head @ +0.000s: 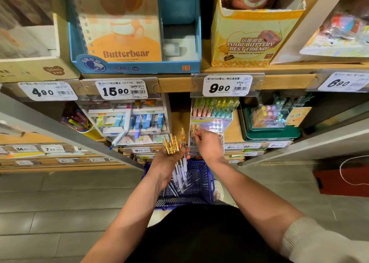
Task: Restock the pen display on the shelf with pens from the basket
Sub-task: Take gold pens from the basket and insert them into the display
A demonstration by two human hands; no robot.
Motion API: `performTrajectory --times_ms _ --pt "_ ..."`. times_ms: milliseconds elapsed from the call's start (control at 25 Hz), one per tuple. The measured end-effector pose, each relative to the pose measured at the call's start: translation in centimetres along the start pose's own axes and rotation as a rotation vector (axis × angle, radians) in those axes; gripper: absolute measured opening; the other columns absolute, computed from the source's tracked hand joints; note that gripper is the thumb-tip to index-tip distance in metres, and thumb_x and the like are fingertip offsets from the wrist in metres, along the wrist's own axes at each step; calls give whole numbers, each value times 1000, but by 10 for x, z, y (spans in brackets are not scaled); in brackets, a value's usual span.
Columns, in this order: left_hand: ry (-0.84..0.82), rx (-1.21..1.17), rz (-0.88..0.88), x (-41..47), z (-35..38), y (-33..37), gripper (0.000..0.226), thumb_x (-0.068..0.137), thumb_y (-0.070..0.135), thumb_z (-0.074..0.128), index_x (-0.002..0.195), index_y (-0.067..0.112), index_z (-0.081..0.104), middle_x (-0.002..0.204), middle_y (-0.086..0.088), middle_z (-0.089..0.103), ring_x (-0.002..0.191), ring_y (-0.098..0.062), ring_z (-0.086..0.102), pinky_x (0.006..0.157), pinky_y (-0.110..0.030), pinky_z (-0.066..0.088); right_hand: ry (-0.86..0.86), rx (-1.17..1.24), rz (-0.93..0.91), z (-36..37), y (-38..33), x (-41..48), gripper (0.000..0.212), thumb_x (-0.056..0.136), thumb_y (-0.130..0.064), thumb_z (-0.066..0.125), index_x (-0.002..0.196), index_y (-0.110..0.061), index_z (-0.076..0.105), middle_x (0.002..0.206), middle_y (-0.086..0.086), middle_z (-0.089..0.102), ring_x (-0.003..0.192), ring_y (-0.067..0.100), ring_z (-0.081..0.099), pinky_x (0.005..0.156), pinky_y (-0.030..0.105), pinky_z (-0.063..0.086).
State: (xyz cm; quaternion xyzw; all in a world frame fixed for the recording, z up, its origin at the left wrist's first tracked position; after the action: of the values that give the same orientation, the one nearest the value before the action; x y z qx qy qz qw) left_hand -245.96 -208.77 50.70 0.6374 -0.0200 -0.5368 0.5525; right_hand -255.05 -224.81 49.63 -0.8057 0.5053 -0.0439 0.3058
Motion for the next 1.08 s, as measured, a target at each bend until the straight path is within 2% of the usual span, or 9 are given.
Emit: performTrajectory --times_ms 80,200,320,400,480,680,840,960,1080 --pt "-3 0 2 1 2 0 16 96 11 68 111 9 70 103 -5 79 95 -21 76 93 -35 52 -14 79 88 -4 4 -4 12 99 -24 63 93 -19 72 79 -3 71 61 8 63 54 21 48" --pt "10 18 17 2 3 -3 14 93 11 70 107 11 73 102 -6 80 96 -20 76 94 -35 53 -49 419 87 -12 -4 -21 23 99 -34 62 81 -22 69 73 -8 70 61 0 64 67 17 54" --pt "40 66 50 4 5 -6 11 93 12 72 103 12 76 101 -7 80 103 -25 73 98 -37 52 -218 697 114 -7 -20 -43 20 94 -44 68 80 -29 70 82 -5 74 70 9 74 66 21 58" --pt "47 86 52 5 8 -8 9 93 12 72 102 13 76 99 -5 80 102 -24 73 96 -37 52 -217 709 128 -11 -18 -46 9 91 -40 73 88 -32 72 94 -4 74 72 10 74 60 16 56" --pt "49 110 38 6 9 -10 12 94 14 72 105 12 76 100 -4 80 102 -23 72 96 -37 52 -221 673 146 -13 -12 -44 16 93 -36 72 103 -24 75 101 -4 75 72 6 73 66 16 57" --pt "53 75 -23 8 10 -12 17 95 13 69 110 7 73 104 -12 77 96 -27 70 88 -39 57 -238 723 250 -13 9 -31 13 98 -18 67 107 -13 75 88 1 77 76 12 75 77 25 62" --pt "18 -78 -77 8 13 -15 18 95 9 68 112 3 68 94 -9 74 84 -25 71 79 -41 62 -48 833 282 -39 36 -18 12 97 -6 65 107 -6 71 89 8 76 78 17 73 88 35 60" --pt "14 -117 -96 8 14 -15 16 96 10 66 110 3 66 82 -3 73 77 -23 72 82 -44 61 169 716 168 -61 38 -17 8 95 -12 68 96 -20 69 81 -4 75 77 11 71 85 26 58" --pt "32 -139 -108 8 11 -14 15 97 12 65 108 2 66 83 -6 71 75 -24 70 84 -46 60 235 691 81 -62 30 -17 12 95 -14 69 107 -18 70 87 -8 75 85 10 73 86 19 56"
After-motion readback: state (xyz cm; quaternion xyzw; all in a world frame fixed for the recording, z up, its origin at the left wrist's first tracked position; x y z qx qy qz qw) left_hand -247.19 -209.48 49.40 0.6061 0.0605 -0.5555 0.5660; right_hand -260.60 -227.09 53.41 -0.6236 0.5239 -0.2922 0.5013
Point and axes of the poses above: each hand's wrist, its own x-axis towards the middle knuckle, its own z-axis out of the palm, y = z × x, the point moved 9 cm from there along x, towards the middle knuckle
